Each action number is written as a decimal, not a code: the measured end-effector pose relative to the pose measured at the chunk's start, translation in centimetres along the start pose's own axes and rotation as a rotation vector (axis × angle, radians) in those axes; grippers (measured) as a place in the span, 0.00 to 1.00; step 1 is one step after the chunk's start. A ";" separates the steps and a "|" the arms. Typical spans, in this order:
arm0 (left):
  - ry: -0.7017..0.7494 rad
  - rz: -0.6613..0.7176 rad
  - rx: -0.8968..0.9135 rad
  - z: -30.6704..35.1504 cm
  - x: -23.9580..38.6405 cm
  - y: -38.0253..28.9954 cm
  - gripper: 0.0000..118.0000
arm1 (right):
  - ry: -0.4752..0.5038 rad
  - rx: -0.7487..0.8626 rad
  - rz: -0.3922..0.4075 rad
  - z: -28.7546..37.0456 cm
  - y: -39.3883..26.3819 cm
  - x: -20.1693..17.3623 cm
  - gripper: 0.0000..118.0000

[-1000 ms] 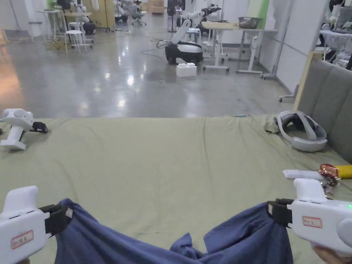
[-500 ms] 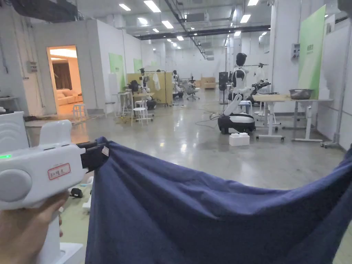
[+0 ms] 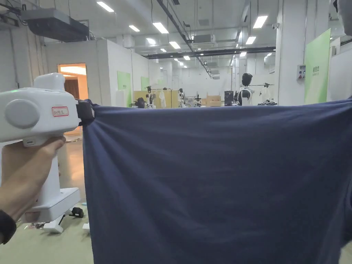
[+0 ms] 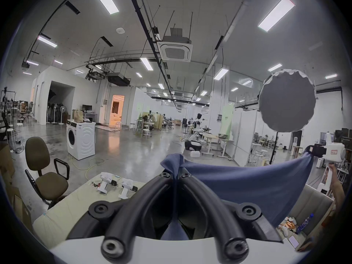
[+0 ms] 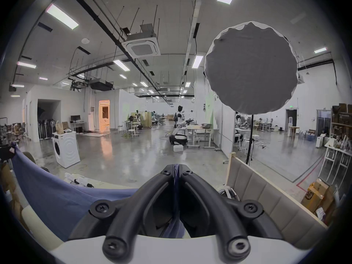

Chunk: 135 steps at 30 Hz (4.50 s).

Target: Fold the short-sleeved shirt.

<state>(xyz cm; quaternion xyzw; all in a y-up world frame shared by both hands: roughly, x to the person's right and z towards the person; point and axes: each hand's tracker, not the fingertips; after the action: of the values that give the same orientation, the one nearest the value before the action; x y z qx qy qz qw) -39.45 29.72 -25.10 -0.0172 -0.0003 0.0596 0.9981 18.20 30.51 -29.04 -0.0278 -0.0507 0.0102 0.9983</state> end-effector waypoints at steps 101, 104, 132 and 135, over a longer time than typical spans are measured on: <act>-0.067 -0.127 -0.078 28.6 5.6 -30.0 0.01 | 0.149 -0.147 -0.026 31.0 -34.7 -5.5 0.02; -0.040 -0.131 -0.104 28.8 4.6 -31.3 0.01 | 0.095 -0.170 0.017 31.0 -34.8 -6.0 0.02; 0.018 0.112 -0.980 15.4 -5.6 -52.5 0.09 | 0.073 -0.332 -0.059 31.3 -38.3 -4.6 0.02; 0.006 0.070 -0.993 14.6 -5.0 -52.8 0.09 | 0.046 -0.350 -0.081 31.6 -38.7 -3.9 0.02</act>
<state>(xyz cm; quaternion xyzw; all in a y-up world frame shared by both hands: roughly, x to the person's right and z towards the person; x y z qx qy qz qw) -38.20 -22.72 -8.66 -0.4904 -0.0250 0.0854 0.8669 11.79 -6.49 4.10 -0.1993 -0.0302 -0.0396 0.9787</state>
